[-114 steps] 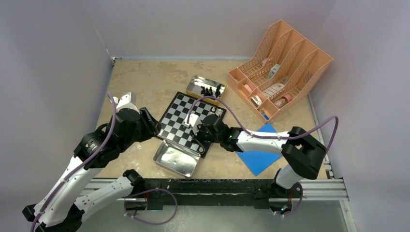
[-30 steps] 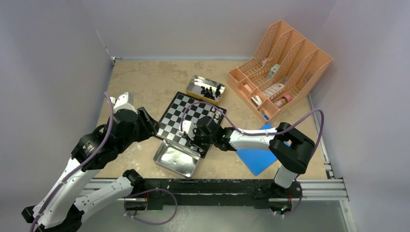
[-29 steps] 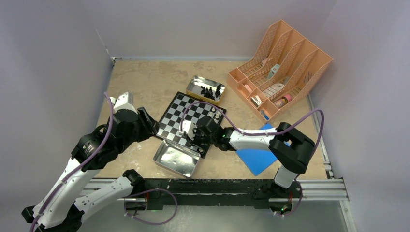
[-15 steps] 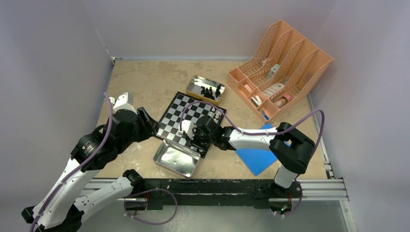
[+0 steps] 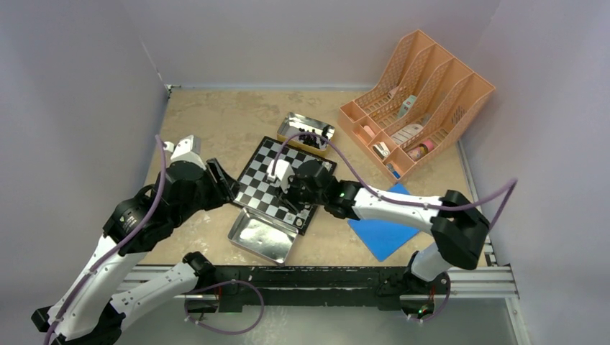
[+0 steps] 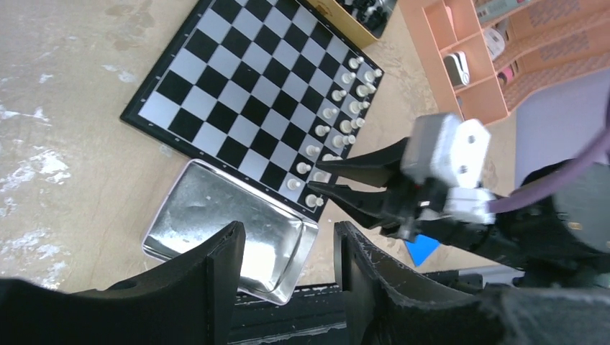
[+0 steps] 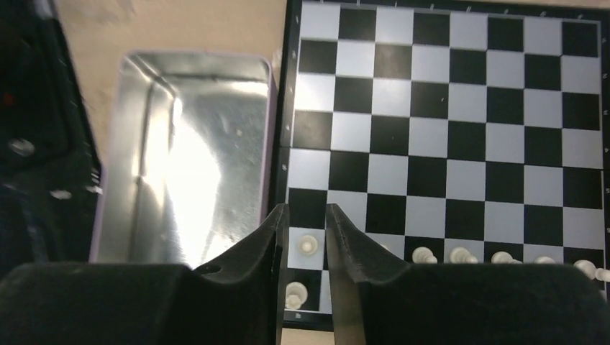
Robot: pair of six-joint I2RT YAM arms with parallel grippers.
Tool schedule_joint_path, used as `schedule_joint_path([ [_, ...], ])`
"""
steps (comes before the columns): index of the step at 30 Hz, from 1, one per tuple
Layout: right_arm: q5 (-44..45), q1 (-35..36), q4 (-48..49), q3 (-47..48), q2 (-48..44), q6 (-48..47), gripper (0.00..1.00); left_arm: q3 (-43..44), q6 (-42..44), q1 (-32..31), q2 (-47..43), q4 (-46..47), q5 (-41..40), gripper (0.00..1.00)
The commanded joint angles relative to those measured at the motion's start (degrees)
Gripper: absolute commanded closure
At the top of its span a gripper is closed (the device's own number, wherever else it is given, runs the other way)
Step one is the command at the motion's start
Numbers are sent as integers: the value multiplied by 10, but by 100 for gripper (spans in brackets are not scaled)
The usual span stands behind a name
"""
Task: Set up the chess pieces on the board
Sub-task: Place the chess piece on the chessboard, then reset both arms
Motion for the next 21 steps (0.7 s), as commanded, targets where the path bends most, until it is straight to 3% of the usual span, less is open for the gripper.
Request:
schedule_joint_path([
  [1, -7, 3, 59, 23, -72, 134, 71, 12, 45, -2, 11, 41, 62, 51],
  [7, 68, 4, 103, -6, -166, 287, 49, -17, 79, -2, 9, 93, 172, 49],
  [8, 78, 3, 97, -8, -181, 297, 12, -20, 89, -2, 10, 105, 191, 49],
  [9, 96, 3, 86, -6, -194, 298, 2, -22, 98, -2, 11, 115, 213, 49],
  [14, 196, 4, 0, 18, -251, 361, 1, -22, 124, -2, 26, 150, 283, 47],
  [18, 258, 3, -74, 16, -266, 481, 1, -52, 115, -2, 31, 159, 279, 45],
  [21, 261, 3, -98, 3, -263, 509, 1, -93, 109, -2, 25, 187, 274, 43],
])
